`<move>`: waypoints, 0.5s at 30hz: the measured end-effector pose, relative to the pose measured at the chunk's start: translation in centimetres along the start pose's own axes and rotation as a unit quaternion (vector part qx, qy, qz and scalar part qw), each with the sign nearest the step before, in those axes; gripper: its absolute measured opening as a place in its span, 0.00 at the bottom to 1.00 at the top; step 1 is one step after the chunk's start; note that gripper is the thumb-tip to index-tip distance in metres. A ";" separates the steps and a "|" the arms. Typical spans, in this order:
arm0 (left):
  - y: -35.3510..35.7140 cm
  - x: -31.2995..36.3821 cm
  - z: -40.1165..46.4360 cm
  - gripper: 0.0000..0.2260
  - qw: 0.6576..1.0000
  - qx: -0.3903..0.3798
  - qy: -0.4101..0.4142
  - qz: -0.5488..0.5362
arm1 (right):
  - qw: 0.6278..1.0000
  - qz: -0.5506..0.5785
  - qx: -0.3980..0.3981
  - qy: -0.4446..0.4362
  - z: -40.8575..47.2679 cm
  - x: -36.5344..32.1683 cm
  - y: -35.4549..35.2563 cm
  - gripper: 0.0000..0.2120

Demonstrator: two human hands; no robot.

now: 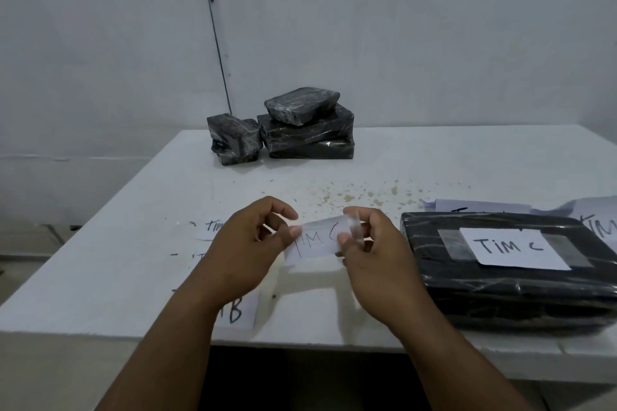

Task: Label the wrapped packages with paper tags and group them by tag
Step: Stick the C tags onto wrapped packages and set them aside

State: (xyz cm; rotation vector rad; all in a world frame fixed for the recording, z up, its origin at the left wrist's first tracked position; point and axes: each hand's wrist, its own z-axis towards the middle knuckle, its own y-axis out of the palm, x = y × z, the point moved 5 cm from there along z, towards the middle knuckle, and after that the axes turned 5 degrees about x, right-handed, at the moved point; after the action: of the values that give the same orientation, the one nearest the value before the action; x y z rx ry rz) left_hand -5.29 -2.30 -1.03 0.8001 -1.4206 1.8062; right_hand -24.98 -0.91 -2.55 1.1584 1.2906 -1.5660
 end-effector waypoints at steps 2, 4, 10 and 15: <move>-0.7 0.1 0.1 0.07 0.999 0.023 -0.009 -0.031 | 1.000 0.017 0.021 -0.001 0.1 -0.5 -0.2 0.09; -1.6 0.3 0.4 0.10 0.996 0.053 -0.017 -0.068 | 0.999 0.029 0.035 -0.007 0.3 -1.2 -0.5 0.06; -4.5 1.4 1.8 0.11 0.981 0.150 -0.014 -0.125 | 0.995 0.056 0.065 -0.049 1.5 -4.6 -1.0 0.05; -6.4 2.6 4.4 0.10 0.961 0.230 0.012 -0.152 | 0.990 0.023 0.088 -0.110 4.0 -9.1 -1.5 0.04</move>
State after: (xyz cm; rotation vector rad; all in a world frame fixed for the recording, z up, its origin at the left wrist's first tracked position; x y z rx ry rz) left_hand -1.24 -5.15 5.49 1.1549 -0.8068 1.9094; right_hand -24.51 -4.42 6.86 1.0784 0.9911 -1.7462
